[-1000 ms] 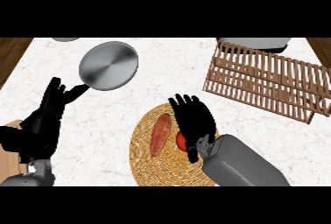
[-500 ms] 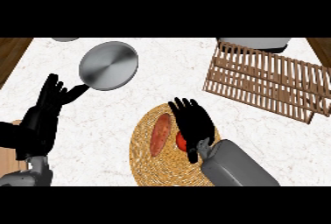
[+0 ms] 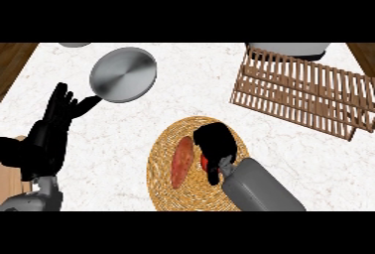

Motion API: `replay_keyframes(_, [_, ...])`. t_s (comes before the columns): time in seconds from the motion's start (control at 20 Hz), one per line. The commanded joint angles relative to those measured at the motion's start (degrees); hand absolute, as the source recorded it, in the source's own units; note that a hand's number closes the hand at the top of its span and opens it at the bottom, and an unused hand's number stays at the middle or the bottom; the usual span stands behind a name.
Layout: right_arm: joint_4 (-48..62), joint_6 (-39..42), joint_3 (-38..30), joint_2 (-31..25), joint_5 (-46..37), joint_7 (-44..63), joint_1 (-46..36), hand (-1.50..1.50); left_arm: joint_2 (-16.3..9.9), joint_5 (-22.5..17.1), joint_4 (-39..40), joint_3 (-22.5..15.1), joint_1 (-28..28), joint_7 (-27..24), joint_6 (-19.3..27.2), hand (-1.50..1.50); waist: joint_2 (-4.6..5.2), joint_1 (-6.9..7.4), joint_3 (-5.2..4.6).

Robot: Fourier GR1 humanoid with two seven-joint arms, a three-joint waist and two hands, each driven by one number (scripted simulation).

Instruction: Pick the tomato from the placemat and place it in the tiered shelf

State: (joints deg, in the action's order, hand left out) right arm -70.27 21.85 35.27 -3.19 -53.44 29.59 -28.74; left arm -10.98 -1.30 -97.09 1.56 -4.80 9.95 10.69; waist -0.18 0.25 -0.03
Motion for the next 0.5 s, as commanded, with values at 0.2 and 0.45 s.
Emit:
replay_keyframes(0.2, [1.7, -6.5, 2.2, -0.9, -9.1, -6.7, 1.0, 1.50, 1.2, 1.0, -3.0, -0.4, 1.3, 1.4, -0.2, 0.00, 0.13, 0.02, 0.04])
replay_keyframes(0.45, [-3.2, -8.4, -3.0, 0.9, -8.1, 3.1, 6.7, 1.50, -1.5, -0.8, -0.9, 3.4, 1.5, -0.4, -2.3, 0.00, -0.11, -0.65, 0.04])
